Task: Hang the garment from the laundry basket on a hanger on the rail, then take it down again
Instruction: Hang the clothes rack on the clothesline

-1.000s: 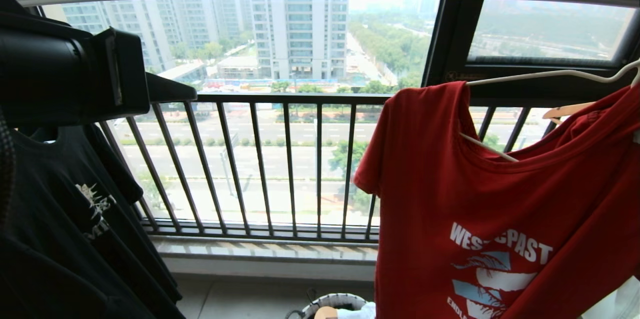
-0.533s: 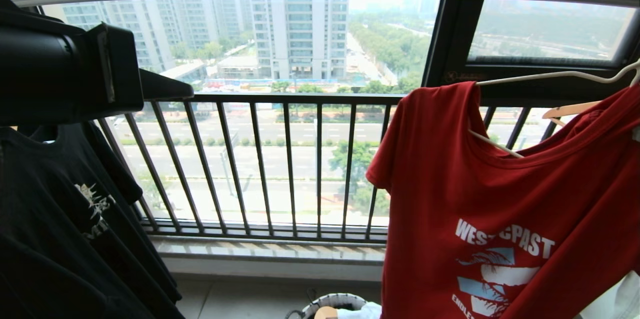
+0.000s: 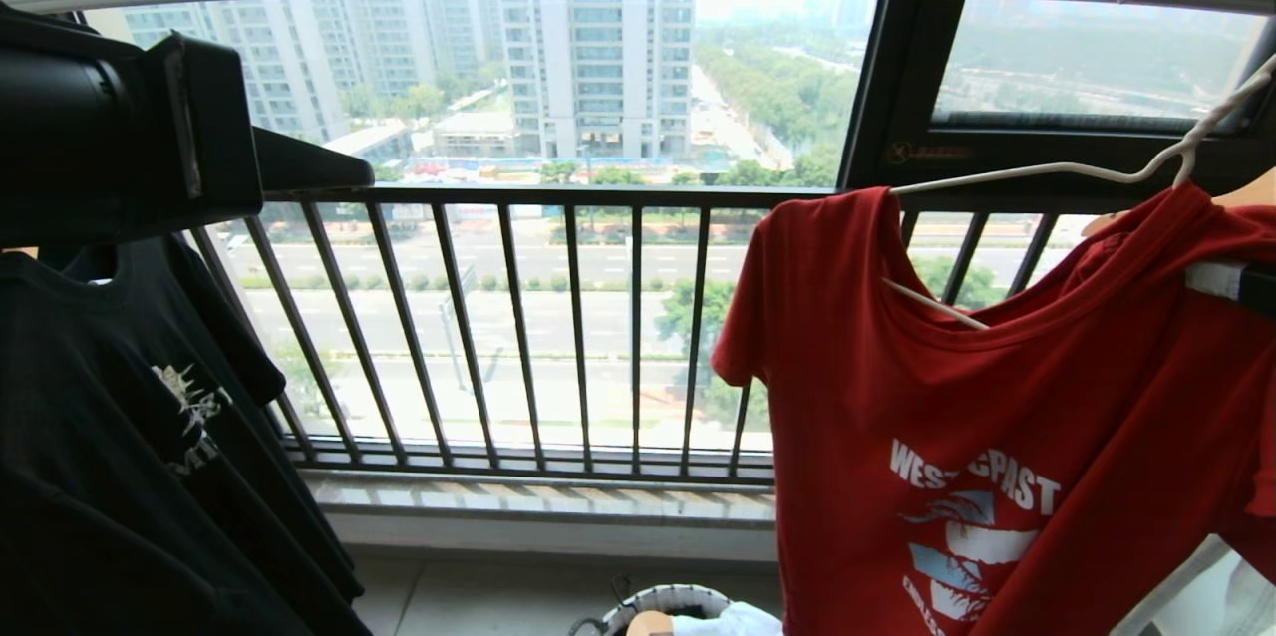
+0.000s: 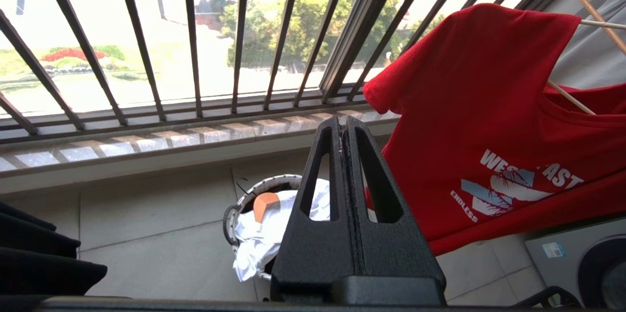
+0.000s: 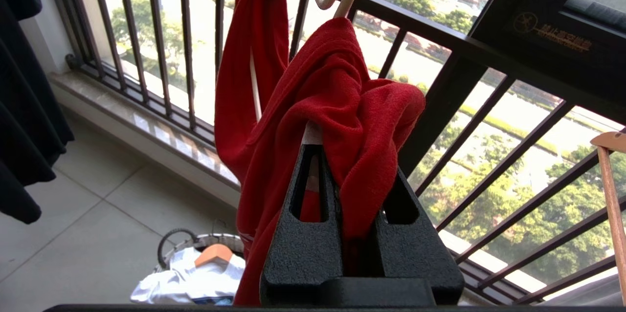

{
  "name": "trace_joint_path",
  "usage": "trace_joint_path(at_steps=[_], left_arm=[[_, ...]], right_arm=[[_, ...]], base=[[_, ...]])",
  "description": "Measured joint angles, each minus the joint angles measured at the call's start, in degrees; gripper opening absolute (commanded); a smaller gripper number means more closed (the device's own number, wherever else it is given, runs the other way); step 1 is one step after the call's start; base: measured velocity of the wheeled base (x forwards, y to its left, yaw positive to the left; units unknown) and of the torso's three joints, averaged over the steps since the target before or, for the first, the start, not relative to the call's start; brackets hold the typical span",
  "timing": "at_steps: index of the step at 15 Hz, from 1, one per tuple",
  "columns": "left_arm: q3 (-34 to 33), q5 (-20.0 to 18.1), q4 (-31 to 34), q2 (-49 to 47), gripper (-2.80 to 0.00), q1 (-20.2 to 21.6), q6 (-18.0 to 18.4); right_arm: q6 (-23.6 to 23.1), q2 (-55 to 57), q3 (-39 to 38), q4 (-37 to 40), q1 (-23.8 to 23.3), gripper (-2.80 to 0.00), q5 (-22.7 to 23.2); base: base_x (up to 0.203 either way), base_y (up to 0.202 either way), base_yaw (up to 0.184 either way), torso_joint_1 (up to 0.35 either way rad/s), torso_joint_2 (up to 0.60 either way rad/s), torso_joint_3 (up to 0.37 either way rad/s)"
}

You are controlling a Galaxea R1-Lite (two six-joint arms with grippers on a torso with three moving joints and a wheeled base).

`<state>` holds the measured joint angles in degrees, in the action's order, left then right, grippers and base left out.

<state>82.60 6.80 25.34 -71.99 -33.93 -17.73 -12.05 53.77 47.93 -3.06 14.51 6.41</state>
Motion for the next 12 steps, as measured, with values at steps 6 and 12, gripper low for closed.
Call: trace_joint_path(at_steps=[6,12], left_arm=[[0.01,0.0,-0.09,0.07,-2.8,0.0,0.1],[0.02,0.0,-0.12,0.1,-2.8,0.0,0.45]], right_arm=[[0.26,2.18,0.63,-0.16,3.24,-2.8,-0.49],[5.05,2.48,1.07,-1.01,3.59,-2.8,-7.51]], base=[[0.0,0.0,0.0,0.0,0.0,0.0],[0.0,0.0,0.0,0.0,0.0,0.0]])
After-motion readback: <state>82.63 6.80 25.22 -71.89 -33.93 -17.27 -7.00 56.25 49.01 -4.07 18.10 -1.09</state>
